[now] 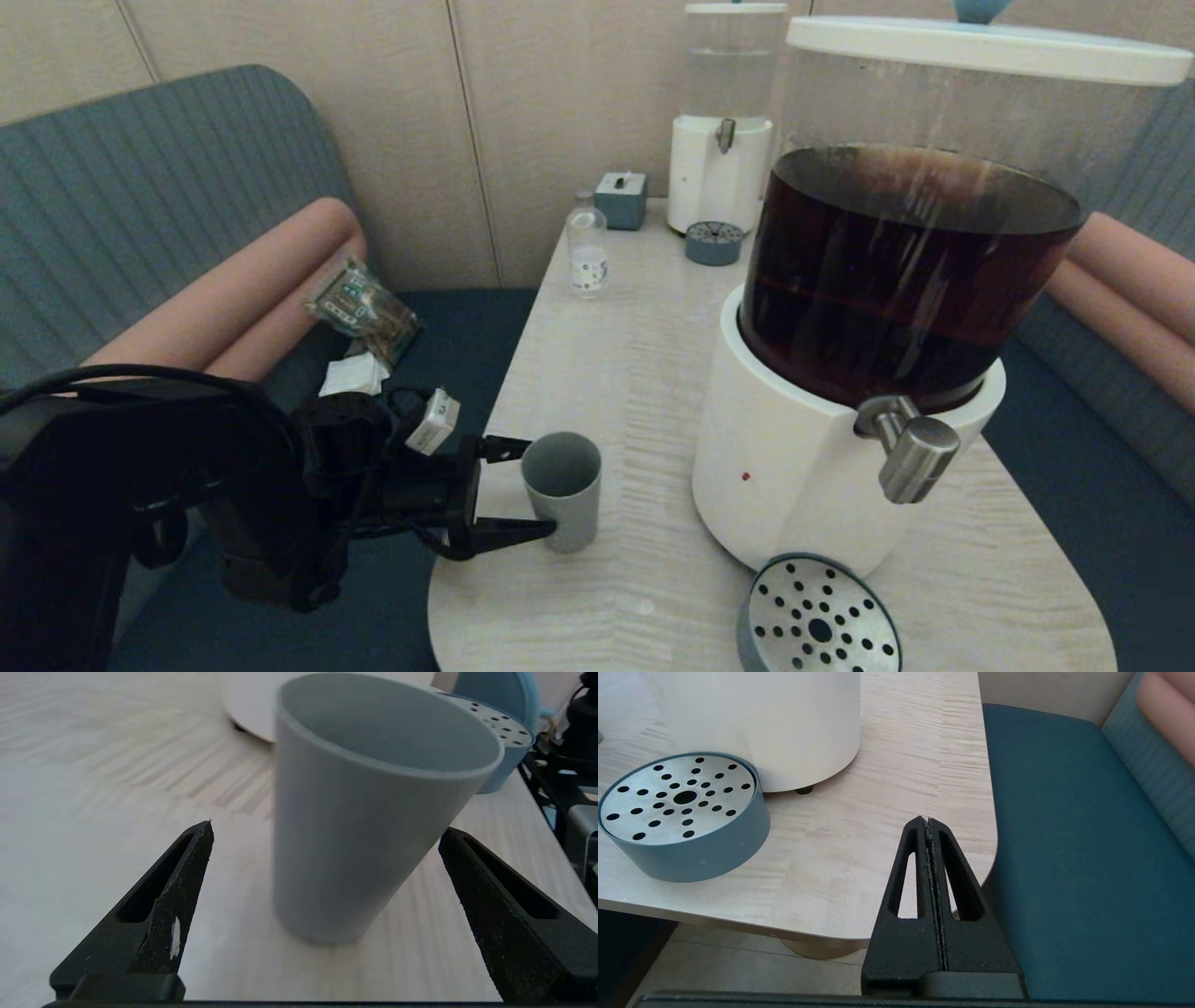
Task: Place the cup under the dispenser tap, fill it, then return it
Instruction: Pick up the cup
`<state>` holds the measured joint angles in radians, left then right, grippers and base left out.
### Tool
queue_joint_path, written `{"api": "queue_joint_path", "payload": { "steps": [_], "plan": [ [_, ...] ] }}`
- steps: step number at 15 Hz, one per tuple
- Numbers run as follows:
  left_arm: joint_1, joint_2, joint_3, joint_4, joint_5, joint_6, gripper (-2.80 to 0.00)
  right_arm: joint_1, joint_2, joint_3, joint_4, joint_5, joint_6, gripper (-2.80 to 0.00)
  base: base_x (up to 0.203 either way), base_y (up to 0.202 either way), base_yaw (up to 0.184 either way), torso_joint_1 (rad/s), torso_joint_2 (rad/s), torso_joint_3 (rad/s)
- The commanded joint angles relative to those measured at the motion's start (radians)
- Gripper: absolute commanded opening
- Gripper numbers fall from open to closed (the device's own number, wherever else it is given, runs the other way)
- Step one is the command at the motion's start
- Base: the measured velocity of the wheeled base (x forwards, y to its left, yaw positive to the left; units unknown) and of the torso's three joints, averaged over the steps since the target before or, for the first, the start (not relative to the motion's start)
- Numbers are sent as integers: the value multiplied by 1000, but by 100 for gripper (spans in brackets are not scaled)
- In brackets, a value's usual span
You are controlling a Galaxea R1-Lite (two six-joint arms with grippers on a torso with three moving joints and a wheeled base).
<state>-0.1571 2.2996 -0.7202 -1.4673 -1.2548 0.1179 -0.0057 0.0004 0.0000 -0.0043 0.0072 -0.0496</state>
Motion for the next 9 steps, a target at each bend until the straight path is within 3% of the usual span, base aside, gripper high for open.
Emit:
{"api": "queue_joint_path", "payload": {
  "steps": [1,9],
  "plan": [
    [-19,-2,-1,-8,2,0,0,0,-3,9,0,0,-1,-280,0,0,0,0,0,0],
    [-74,12,-18,-11,53,-18,0,0,-3,9,0,0,-1,-280,0,0,0,0,0,0]
  ]
}}
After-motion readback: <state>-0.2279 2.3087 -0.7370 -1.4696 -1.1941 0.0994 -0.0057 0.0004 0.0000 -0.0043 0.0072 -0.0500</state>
